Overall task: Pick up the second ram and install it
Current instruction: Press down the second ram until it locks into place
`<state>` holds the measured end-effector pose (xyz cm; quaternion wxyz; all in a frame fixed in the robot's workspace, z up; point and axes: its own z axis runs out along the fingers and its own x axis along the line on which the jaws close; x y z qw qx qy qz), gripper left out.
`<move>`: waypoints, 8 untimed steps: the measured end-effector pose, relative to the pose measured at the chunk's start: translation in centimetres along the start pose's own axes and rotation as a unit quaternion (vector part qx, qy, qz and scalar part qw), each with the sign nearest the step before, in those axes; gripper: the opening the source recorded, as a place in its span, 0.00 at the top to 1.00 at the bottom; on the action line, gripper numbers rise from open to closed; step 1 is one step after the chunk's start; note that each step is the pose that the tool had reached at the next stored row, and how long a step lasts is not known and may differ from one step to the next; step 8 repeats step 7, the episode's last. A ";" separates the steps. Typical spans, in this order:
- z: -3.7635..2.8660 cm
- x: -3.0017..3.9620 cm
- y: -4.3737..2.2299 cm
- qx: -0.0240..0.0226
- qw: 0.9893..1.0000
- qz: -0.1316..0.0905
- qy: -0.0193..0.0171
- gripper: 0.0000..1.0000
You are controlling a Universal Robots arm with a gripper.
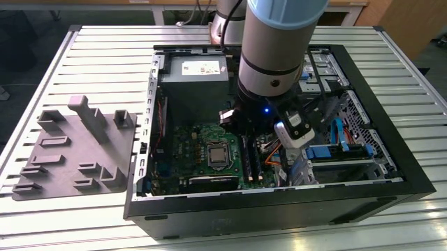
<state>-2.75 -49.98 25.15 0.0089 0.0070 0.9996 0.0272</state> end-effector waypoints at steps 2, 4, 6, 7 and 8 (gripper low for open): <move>0.00 -0.01 0.07 0.000 1.000 0.000 0.000 0.89; 0.01 0.00 0.09 0.000 1.000 0.000 0.000 0.89; 0.01 0.00 0.12 0.000 1.000 0.000 0.000 0.89; 0.01 0.00 0.12 0.000 1.000 0.000 0.000 0.89; 0.01 0.00 0.12 0.000 1.000 0.000 0.000 0.89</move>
